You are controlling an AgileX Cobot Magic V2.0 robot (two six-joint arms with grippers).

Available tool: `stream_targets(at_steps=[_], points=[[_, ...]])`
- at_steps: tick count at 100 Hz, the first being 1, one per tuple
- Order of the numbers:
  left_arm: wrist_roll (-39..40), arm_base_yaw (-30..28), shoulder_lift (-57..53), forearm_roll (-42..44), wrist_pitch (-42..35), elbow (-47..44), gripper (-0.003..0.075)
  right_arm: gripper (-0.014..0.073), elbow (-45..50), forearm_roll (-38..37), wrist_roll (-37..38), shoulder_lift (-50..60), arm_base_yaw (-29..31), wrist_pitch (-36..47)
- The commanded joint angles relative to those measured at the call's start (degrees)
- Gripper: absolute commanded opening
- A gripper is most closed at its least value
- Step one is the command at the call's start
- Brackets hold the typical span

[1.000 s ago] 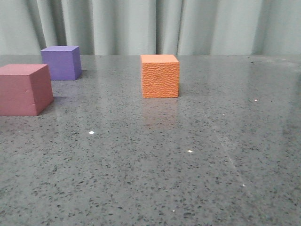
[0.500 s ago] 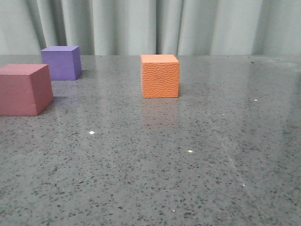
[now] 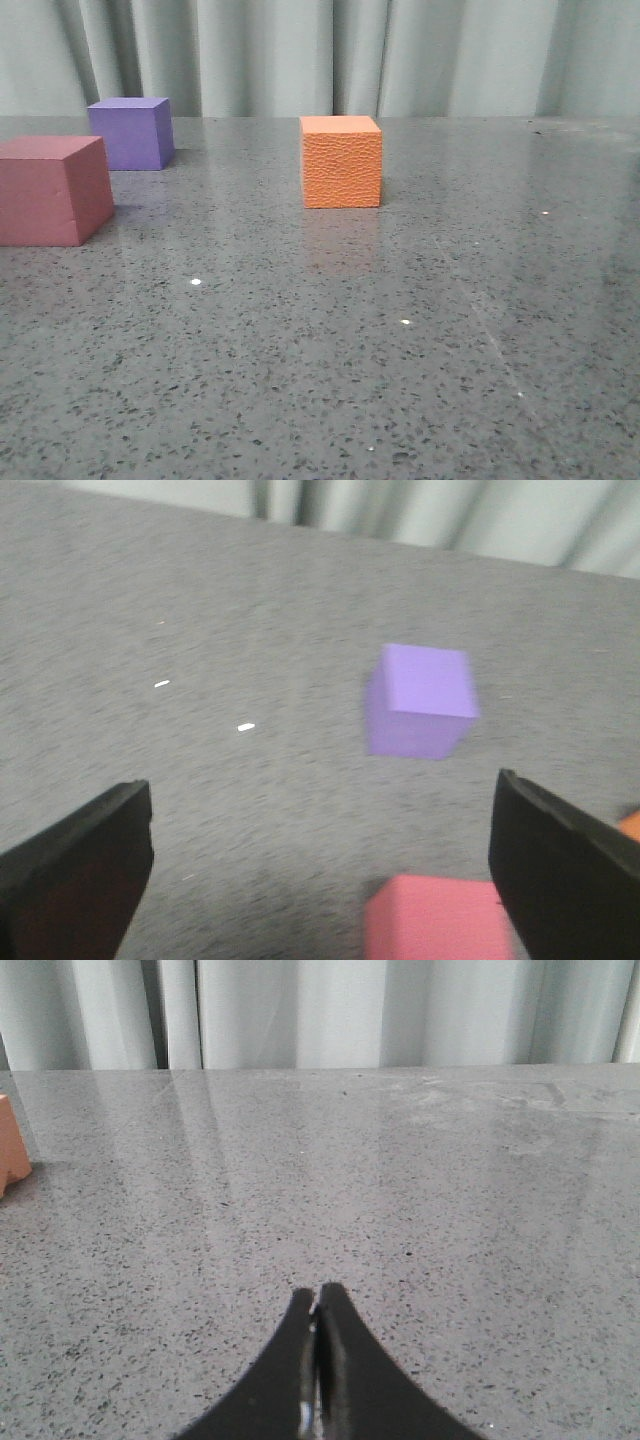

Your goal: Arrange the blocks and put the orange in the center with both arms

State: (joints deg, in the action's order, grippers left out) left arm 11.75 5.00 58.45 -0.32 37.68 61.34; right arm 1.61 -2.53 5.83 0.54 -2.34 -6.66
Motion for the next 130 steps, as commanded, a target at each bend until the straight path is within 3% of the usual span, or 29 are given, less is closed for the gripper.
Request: stream_targets(at_steps=[1,25,66,95,130], points=[[0.52,4.36,0.47,-1.50,-6.05,3.21,0.0639,-0.0067,-0.82,0.00,-0.56,1.45,0.30,4.77],[7.18,17.39,9.22,0.32,-9.41,8.85,0.0638,-0.0067,-0.82,0.00,-0.56,1.45,0.30,4.77],[26.34,33.94,33.03,19.98,-4.13,26.77,0.0637,-0.0067,-0.82,0.00,-0.56,1.45,0.30,4.77],[33.82,37.98,43.50,25.16,0.99,35.62,0.0622,-0.0067,-0.82,0.00,-0.56,1.45,0.30,4.77],[36.26,38.06,46.11,25.16,1.87,36.25,0.0617,-0.0067,-0.82,0.00,-0.56,1.45,0.30,4.77]])
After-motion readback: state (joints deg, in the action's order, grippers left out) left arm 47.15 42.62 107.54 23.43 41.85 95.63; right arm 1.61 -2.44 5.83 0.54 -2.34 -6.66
